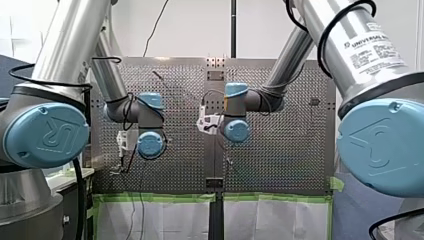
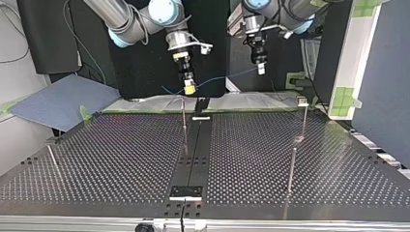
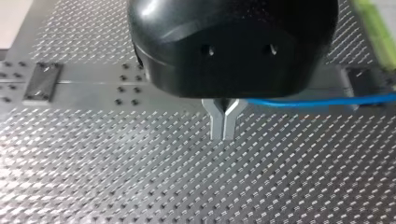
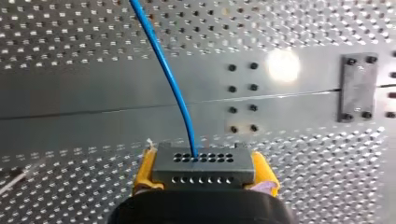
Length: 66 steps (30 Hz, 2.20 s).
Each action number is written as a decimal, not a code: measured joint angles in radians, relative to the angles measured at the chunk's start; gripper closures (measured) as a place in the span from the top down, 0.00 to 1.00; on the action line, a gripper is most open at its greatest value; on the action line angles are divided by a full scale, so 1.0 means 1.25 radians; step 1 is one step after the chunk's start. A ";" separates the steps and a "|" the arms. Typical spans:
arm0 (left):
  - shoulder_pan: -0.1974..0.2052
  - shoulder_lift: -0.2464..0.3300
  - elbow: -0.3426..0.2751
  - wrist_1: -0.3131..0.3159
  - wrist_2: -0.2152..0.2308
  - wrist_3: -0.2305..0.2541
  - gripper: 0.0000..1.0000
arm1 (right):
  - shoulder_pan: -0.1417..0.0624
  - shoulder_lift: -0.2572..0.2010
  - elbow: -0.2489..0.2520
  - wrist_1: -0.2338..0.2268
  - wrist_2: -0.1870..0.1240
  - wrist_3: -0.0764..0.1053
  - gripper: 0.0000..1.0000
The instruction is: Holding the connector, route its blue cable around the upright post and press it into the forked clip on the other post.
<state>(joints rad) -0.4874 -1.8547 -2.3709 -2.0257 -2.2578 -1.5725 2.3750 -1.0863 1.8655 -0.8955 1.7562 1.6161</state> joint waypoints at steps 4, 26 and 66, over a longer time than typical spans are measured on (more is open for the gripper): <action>0.010 0.028 0.019 -0.028 -0.009 -0.001 0.02 | -0.005 -0.029 -0.015 0.023 -0.021 0.002 0.00; 0.060 0.183 0.143 -0.183 -0.031 -0.037 0.02 | -0.018 -0.186 -0.110 0.170 -0.110 0.003 0.00; 0.243 0.312 0.394 -0.457 0.113 -0.137 0.07 | -0.035 -0.128 -0.357 0.315 -0.198 0.011 0.00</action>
<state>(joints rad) -0.1840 -1.4643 -1.8788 -2.5965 -2.1171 -1.7433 2.3309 -1.2461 1.4186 -0.5017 1.5088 1.6294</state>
